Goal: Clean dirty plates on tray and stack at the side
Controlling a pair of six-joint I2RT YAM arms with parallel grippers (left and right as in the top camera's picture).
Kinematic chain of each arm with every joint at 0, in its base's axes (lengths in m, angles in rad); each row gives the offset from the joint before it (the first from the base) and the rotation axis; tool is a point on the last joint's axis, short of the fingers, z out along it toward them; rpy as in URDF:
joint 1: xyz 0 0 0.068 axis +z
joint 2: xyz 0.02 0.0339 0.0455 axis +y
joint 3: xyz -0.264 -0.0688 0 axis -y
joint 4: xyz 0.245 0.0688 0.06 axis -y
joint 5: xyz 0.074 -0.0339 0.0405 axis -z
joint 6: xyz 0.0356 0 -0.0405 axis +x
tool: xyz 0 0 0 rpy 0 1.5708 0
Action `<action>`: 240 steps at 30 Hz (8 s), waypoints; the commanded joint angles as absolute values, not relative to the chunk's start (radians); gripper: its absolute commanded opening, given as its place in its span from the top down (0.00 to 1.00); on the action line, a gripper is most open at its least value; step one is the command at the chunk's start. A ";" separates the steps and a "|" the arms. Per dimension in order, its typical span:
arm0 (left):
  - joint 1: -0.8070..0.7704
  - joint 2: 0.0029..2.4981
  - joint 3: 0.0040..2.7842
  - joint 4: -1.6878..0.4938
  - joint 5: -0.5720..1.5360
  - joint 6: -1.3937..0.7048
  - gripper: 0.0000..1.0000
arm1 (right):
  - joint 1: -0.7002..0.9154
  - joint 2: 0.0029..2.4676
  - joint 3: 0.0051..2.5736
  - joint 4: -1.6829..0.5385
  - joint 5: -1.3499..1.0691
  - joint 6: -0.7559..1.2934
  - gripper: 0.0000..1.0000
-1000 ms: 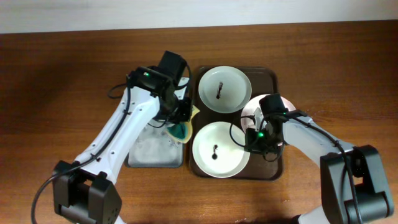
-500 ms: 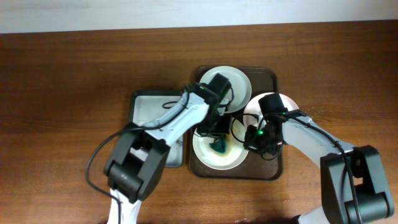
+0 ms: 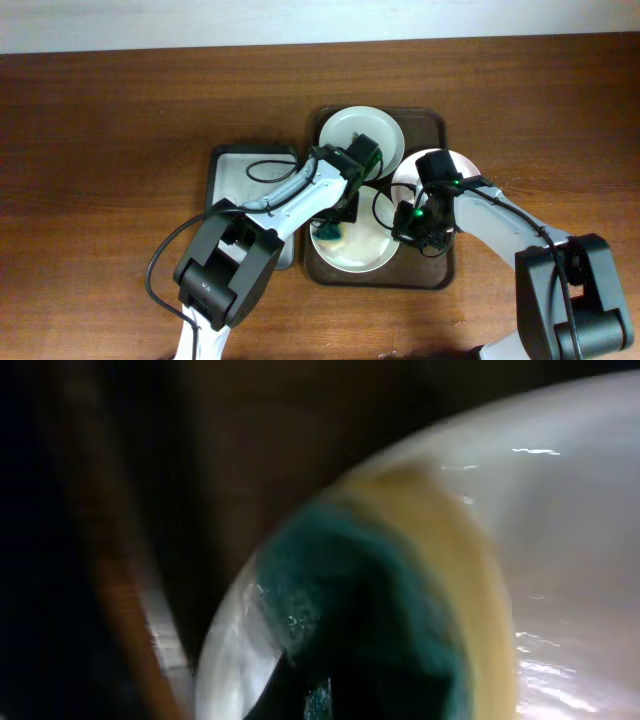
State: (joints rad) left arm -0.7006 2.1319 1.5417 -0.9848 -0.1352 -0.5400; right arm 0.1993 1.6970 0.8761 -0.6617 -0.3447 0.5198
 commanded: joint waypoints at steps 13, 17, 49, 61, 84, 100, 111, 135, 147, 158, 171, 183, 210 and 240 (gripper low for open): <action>-0.405 2.098 1.861 -1.463 -0.251 -0.504 1.00 | 0.203 1.386 0.870 -0.787 -0.149 0.441 0.96; -0.208 1.985 1.689 -1.261 0.188 -0.092 1.00 | 0.227 1.218 0.918 -0.885 0.015 0.396 0.96; -0.150 1.682 1.367 -1.060 0.086 -0.216 0.29 | 1.028 1.230 1.066 -1.007 1.230 0.314 0.96; -0.150 1.584 1.368 -1.078 0.138 -0.216 0.00 | 1.013 1.208 1.077 -1.012 1.076 0.341 0.96; -0.150 1.584 1.368 -1.075 0.135 -0.216 0.00 | -0.963 1.615 1.197 -0.891 -0.355 0.305 0.96; -0.150 1.584 1.368 -1.075 0.135 -0.216 0.00 | -0.361 1.642 1.224 -0.844 -0.278 0.003 0.37; -0.150 1.584 1.368 -1.075 0.135 -0.216 0.00 | -0.237 1.845 1.210 -0.781 -0.138 0.008 0.96; -0.150 1.595 1.323 -1.078 0.105 -0.216 0.00 | 0.131 1.256 1.177 -1.019 -0.101 0.262 0.53; -0.215 1.738 0.933 -0.572 0.137 -0.216 1.00 | 0.131 1.114 1.178 -1.175 -0.123 0.263 0.50; -0.213 1.718 0.933 -0.794 0.067 -0.265 0.48 | 0.131 1.115 1.178 -1.171 -0.122 0.263 0.50; -0.218 1.681 1.154 -0.870 0.062 -0.265 0.37 | 0.131 1.114 1.178 -1.171 -0.122 0.263 0.50; -0.278 1.742 1.000 -0.601 -0.004 -0.245 0.92 | 0.131 1.114 1.178 -1.175 -0.123 0.263 0.51; -0.524 1.708 1.389 -0.830 0.294 -0.273 1.00 | 0.041 1.815 1.176 -0.989 -0.255 0.108 0.61; -0.731 2.189 1.613 -1.024 -0.543 -0.484 1.00 | 0.032 1.799 1.038 -0.870 -0.246 0.165 0.96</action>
